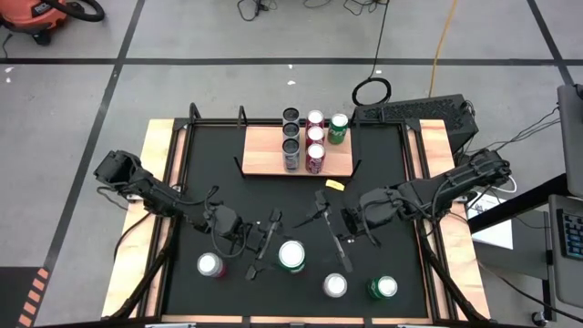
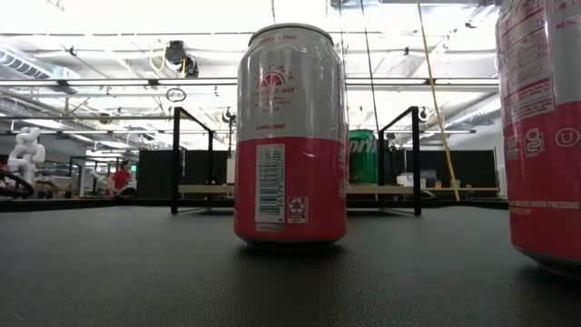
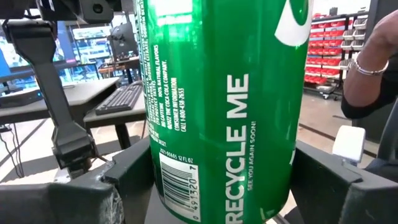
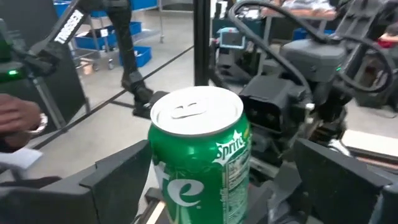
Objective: Place canned beverage on shelf
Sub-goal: Put the top left green soda can on the shelf
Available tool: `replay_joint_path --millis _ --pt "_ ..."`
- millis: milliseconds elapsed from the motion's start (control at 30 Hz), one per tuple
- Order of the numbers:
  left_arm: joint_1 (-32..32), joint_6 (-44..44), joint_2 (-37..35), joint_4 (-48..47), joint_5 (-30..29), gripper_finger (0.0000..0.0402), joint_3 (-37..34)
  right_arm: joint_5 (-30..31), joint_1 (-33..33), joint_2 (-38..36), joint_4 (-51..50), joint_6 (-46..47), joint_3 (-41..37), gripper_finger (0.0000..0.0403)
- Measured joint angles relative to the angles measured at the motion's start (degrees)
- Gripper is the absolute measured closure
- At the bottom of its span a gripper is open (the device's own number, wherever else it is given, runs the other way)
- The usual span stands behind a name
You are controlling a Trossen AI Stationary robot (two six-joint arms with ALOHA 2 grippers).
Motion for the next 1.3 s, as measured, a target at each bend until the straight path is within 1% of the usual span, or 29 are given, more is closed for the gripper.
replay_joint_path --millis 267,533,667,867,1100,1200,1300 --pt "0.0 0.0 0.0 -0.7 0.0 0.0107 0.0 -0.7 0.0 -0.2 -1.6 0.4 0.0 0.0015" --pt "0.0 -0.2 0.0 -0.3 -0.9 0.0107 0.0 -0.7 0.4 0.2 -1.2 -1.6 0.0 0.0014" --pt "0.5 -2.2 0.0 -0.2 -1.6 0.0107 0.0 -0.5 0.6 1.3 0.1 -3.3 0.0 0.0014" --pt "1.2 -3.1 0.0 0.1 -2.1 0.0107 0.0 3.8 0.6 1.9 2.7 -4.9 0.0 0.0014" --pt "1.9 -5.1 0.0 0.0 -2.1 0.0107 0.0 3.9 0.6 2.1 2.6 -5.7 0.0 0.0014" --pt "2.5 -6.1 0.0 0.0 -2.1 0.0107 0.0 4.0 0.6 2.1 2.7 -5.5 0.0 0.0019" --pt "2.6 -6.0 0.0 0.0 -2.1 0.0107 0.0 4.0 0.6 2.1 3.4 -5.4 0.0 0.0036"
